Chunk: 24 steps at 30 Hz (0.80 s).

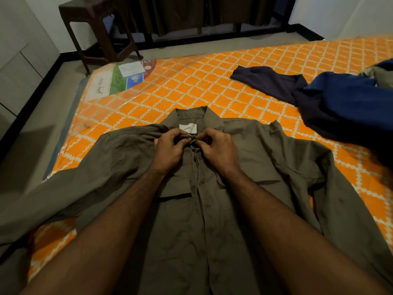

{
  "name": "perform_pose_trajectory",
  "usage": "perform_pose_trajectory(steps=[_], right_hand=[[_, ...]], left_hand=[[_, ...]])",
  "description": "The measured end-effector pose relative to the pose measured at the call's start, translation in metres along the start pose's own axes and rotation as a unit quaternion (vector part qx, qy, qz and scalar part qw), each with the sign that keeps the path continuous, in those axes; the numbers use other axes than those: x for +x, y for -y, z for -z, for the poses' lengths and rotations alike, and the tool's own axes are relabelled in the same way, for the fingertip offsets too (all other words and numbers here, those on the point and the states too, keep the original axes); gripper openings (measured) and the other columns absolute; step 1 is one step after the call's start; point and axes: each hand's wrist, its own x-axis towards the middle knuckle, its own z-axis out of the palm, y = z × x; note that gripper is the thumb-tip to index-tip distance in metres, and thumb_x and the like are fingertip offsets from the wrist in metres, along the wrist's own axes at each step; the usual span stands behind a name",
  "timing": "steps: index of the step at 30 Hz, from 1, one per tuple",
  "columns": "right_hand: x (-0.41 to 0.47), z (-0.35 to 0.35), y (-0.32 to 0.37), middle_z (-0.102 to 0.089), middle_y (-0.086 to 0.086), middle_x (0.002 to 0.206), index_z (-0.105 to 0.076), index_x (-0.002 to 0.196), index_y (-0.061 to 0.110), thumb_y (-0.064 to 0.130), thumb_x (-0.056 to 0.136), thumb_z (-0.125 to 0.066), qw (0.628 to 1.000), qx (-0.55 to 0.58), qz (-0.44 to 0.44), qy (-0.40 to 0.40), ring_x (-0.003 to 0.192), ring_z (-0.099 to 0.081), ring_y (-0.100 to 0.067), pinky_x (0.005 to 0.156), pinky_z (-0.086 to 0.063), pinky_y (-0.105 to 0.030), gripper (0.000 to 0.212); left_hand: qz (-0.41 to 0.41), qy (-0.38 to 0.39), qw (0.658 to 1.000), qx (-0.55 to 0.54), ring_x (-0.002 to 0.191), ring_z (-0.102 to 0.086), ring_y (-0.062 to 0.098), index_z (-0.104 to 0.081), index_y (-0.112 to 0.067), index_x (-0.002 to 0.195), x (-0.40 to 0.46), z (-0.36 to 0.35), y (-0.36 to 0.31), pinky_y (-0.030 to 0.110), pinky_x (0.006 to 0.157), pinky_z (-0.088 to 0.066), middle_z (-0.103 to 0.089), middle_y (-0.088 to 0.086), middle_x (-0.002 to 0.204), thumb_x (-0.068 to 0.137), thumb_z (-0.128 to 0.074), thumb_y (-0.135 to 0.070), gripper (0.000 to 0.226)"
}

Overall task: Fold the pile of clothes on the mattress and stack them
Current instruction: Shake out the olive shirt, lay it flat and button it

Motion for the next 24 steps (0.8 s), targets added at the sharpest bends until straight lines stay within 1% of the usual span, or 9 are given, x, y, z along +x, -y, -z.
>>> perform_pose_trajectory(steps=[3, 6, 11, 14, 16, 18, 20, 22, 24], right_hand=[[0.003, -0.001, -0.001, -0.073, 0.018, 0.081, -0.074, 0.089, 0.031, 0.037, 0.081, -0.078, 1.0, 0.015, -0.024, 0.009, 0.075, -0.066, 0.001, 0.066, -0.057, -0.035, 0.01], [0.005, 0.0, -0.001, -0.071, 0.018, 0.077, -0.073, 0.085, 0.032, 0.035, 0.08, -0.08, 0.999, 0.022, -0.038, 0.014, 0.073, -0.065, 0.002, 0.065, -0.057, -0.035, 0.009], [0.003, 0.001, 0.003, -0.067, 0.017, 0.075, -0.056, 0.095, 0.032, 0.038, 0.079, -0.078, 0.999, 0.042, -0.031, 0.015, 0.068, -0.063, -0.003, 0.062, -0.054, -0.039, 0.028], [-0.003, 0.008, 0.012, -0.066, 0.013, 0.077, -0.046, 0.103, 0.031, 0.039, 0.079, -0.081, 0.995, 0.091, -0.045, 0.021, 0.066, -0.063, -0.003, 0.063, -0.054, -0.04, 0.043], [-0.018, 0.013, 0.018, -0.068, 0.013, 0.099, -0.045, 0.121, 0.025, 0.04, 0.08, -0.08, 0.995, 0.091, -0.022, 0.04, 0.082, -0.065, -0.002, 0.076, -0.055, -0.041, 0.056], [-0.041, 0.017, 0.021, -0.059, 0.003, 0.136, -0.034, 0.146, 0.021, 0.051, 0.084, -0.072, 0.997, 0.002, 0.03, 0.077, 0.117, -0.059, -0.015, 0.099, -0.047, -0.042, 0.078], [-0.07, 0.019, 0.026, -0.038, -0.002, 0.158, -0.02, 0.158, 0.017, 0.061, 0.092, -0.055, 0.985, -0.106, 0.079, 0.112, 0.141, -0.039, -0.021, 0.116, -0.032, -0.043, 0.087], [-0.093, 0.024, 0.031, -0.019, 0.001, 0.167, -0.013, 0.161, 0.019, 0.068, 0.096, -0.032, 0.966, -0.184, 0.099, 0.154, 0.153, -0.018, -0.016, 0.125, -0.015, -0.042, 0.084], [-0.107, 0.026, 0.035, -0.004, 0.005, 0.169, -0.011, 0.162, 0.026, 0.074, 0.093, -0.01, 0.947, -0.232, 0.098, 0.199, 0.156, -0.003, -0.012, 0.126, -0.001, -0.039, 0.084]], left_hand=[[-0.034, -0.01, 0.997, 0.067, 0.102, -0.063, 0.009, -0.068, -0.036, 0.095, -0.003, -0.001, -0.004, 0.045, 0.095, -0.038, -0.071, -0.015, 0.099, 0.088, -0.064, -0.035, 0.008], [-0.07, -0.033, 0.987, 0.138, 0.1, -0.057, 0.016, -0.069, -0.026, 0.098, -0.007, -0.003, -0.01, 0.035, 0.08, -0.024, -0.069, -0.01, 0.102, 0.093, -0.065, -0.022, 0.008], [-0.069, -0.049, 0.985, 0.151, 0.105, -0.058, 0.017, -0.064, -0.024, 0.103, -0.01, -0.005, -0.009, 0.036, 0.078, -0.028, -0.064, -0.009, 0.107, 0.093, -0.062, -0.022, 0.01], [-0.083, -0.044, 0.994, 0.063, 0.121, -0.051, 0.017, -0.054, -0.021, 0.124, -0.008, 0.004, -0.014, 0.046, 0.094, -0.044, -0.047, -0.006, 0.126, 0.086, -0.066, -0.012, 0.041], [-0.099, -0.025, 0.994, 0.028, 0.138, -0.037, 0.022, -0.043, -0.016, 0.14, -0.008, 0.016, -0.015, 0.05, 0.11, -0.041, -0.032, 0.004, 0.144, 0.081, -0.067, 0.0, 0.065], [-0.108, -0.017, 0.983, 0.146, 0.148, -0.022, 0.029, -0.036, -0.017, 0.147, -0.012, 0.032, -0.015, 0.053, 0.116, -0.032, -0.019, 0.009, 0.159, 0.084, -0.067, -0.004, 0.072], [-0.13, -0.037, 0.912, 0.386, 0.152, -0.011, 0.039, -0.033, -0.016, 0.151, -0.02, 0.056, -0.008, 0.064, 0.117, -0.02, -0.013, 0.011, 0.165, 0.091, -0.064, -0.026, 0.068], [-0.052, -0.019, 0.858, 0.511, 0.151, -0.003, 0.046, -0.027, -0.012, 0.155, -0.028, 0.082, 0.0, 0.069, 0.115, -0.005, -0.011, 0.016, 0.166, 0.095, -0.054, -0.05, 0.076], [0.067, -0.019, 0.849, 0.524, 0.147, -0.021, 0.046, -0.023, -0.009, 0.156, -0.036, 0.113, 0.006, 0.067, 0.113, -0.014, -0.027, 0.021, 0.159, 0.093, -0.048, -0.064, 0.087]])
